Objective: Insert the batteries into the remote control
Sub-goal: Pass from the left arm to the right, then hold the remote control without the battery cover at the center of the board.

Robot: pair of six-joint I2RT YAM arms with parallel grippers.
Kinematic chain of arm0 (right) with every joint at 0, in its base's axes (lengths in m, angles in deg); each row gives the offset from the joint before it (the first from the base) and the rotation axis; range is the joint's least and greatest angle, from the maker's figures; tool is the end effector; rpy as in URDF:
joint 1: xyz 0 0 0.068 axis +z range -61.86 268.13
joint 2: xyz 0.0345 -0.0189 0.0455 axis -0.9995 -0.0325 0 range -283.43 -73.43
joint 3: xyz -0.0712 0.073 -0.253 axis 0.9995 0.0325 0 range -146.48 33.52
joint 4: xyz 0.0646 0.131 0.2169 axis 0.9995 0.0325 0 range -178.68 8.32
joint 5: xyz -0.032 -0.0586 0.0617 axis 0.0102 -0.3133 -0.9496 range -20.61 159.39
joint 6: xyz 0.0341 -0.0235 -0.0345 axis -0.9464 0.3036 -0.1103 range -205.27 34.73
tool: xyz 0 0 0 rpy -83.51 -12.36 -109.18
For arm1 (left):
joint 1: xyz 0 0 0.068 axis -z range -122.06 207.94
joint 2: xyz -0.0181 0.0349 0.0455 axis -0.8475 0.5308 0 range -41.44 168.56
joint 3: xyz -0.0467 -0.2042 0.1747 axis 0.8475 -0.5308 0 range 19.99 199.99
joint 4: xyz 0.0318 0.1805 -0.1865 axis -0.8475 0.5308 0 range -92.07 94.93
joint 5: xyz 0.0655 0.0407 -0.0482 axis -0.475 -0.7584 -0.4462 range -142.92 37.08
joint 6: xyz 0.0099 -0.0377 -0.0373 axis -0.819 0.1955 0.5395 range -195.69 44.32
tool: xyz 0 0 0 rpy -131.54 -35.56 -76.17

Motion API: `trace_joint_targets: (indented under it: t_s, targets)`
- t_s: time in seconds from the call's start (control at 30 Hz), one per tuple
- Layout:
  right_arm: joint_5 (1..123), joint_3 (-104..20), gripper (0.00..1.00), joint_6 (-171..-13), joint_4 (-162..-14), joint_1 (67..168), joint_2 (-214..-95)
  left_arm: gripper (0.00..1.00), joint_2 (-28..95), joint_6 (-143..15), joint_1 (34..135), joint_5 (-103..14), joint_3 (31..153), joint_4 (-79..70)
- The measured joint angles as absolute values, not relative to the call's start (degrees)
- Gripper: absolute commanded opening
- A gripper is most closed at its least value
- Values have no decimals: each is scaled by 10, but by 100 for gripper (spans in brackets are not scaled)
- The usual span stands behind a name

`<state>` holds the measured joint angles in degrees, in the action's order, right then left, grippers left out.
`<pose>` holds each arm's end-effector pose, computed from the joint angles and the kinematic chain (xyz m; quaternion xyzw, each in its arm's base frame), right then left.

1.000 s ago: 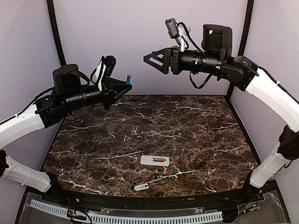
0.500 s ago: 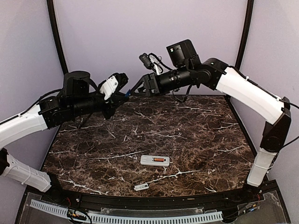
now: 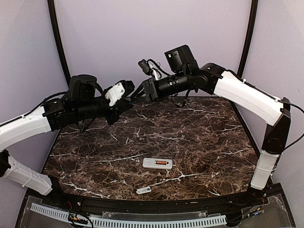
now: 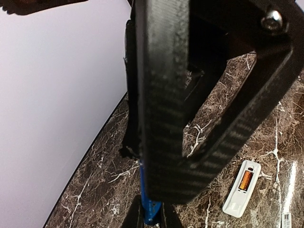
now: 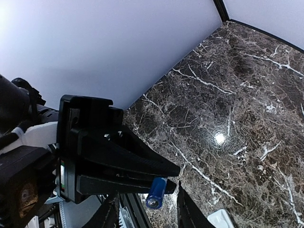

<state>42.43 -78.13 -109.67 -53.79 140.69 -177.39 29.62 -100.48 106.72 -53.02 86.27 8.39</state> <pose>0.2380 0.3373 0.4137 -0.3197 0.7756 0.4710 0.2728 0.1907 -0.2175 0.3736 0.4754 0.6367 -0.1255 0.5940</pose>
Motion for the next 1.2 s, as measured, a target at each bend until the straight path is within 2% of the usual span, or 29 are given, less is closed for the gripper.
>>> trace_joint_targets:
  t_s: [0.1,0.33,0.43,0.47,0.5,0.53,0.57,0.63,0.73,0.97,1.2]
  targets:
    - [420,-779,28,-1098,-542,1407,-1780,0,296,-1005,1068,-522,863,84]
    - [418,-776,1,-1099,-544,1407,-1786,0,296,-1006,1068,-515,863,88]
    - [423,-770,0,-1100,-543,1406,-1786,0,296,-1006,1068,-516,863,94]
    - [424,-769,0,-1098,-543,1406,-1786,3,296,-1006,1068,-516,863,96]
    - [424,-769,0,-1098,-542,1406,-1786,24,296,-1006,1068,-515,863,98]
    - [425,-769,0,-1097,-541,1406,-1786,36,296,-1006,1068,-515,863,98]
    - [425,-768,0,-1098,-541,1406,-1785,54,296,-1008,1068,-514,863,99]
    - [429,-760,0,-1100,-539,1405,-1782,69,295,-1009,1068,-507,863,102]
    - [435,-717,0,-1113,-540,1399,-1762,78,287,-1015,1068,-485,857,112]
    - [466,-541,0,-1161,-565,1377,-1680,83,248,-1011,1069,-438,828,161]
    - [502,-328,0,-1215,-624,1374,-1592,72,247,-971,1069,-406,805,210]
